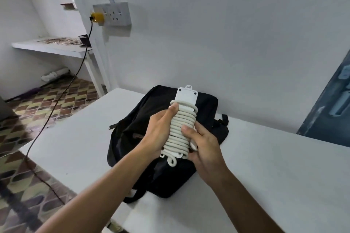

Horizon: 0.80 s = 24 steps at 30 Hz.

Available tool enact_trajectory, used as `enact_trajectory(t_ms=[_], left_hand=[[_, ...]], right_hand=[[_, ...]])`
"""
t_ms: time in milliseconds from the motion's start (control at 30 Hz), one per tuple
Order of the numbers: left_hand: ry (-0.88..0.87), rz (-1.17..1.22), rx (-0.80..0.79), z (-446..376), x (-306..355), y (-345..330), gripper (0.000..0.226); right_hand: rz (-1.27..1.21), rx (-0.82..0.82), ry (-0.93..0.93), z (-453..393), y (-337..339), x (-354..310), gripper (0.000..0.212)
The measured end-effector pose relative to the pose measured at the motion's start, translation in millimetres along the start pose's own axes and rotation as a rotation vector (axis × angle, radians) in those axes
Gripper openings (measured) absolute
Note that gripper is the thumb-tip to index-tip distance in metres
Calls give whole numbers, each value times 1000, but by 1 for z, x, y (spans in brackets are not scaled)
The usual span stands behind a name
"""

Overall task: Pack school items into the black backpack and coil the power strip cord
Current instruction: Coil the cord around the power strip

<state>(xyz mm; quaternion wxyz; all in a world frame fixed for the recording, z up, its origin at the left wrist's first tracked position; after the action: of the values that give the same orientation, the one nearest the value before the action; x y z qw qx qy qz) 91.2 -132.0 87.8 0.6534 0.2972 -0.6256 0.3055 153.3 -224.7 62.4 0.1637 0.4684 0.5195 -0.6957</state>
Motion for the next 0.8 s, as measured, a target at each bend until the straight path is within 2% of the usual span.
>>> enact_trajectory(t_ms=[100, 167, 267, 333, 400, 467, 533, 600, 667, 733, 800], left_hand=[[66, 73, -46, -17, -11, 20, 41], [132, 104, -101, -26, -16, 29, 46], [187, 66, -293, -49, -27, 50, 56], [18, -106, -297, -64, -25, 74, 39], [-292, -408, -332, -68, -26, 105, 18], [-551, -857, -590, -55, -52, 124, 30], [-748, -1259, -795, -43, -87, 138, 55], [-760, -1369, -833, -45, -99, 142, 80], [-641, -1385, -907, -50, -102, 138, 88], [-687, -1449, -1029, -47, -106, 130, 73], [-732, -1445, -1060, -46, -109, 126, 50]], right_hand=[[124, 73, 67, -15, -9, 11, 39], [185, 105, 48, -21, -13, 15, 45], [80, 207, 17, -33, -21, 34, 48], [-22, 276, 24, -37, -19, 42, 50], [-34, 331, 56, -35, -15, 46, 47], [-57, 359, 92, -29, -13, 49, 43], [-109, 366, 125, -22, -15, 53, 47], [-105, 365, 163, -18, -20, 55, 70], [-90, 378, 182, -14, -25, 56, 87], [-88, 390, 196, -7, -27, 55, 92], [-91, 405, 218, 2, -28, 53, 84]])
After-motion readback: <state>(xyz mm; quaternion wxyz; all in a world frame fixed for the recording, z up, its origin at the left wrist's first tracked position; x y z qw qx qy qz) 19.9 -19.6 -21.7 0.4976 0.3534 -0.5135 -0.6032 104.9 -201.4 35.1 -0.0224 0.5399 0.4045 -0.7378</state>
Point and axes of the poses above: each hand's wrist, its own z-axis away from the middle knuckle, its own y-axis out of the back of the hand, x = y × z, the point moved 6 cm from there along -z, towards the middle knuckle, and after that the axes turned 6 degrees about -z, right-handed, at the moved point
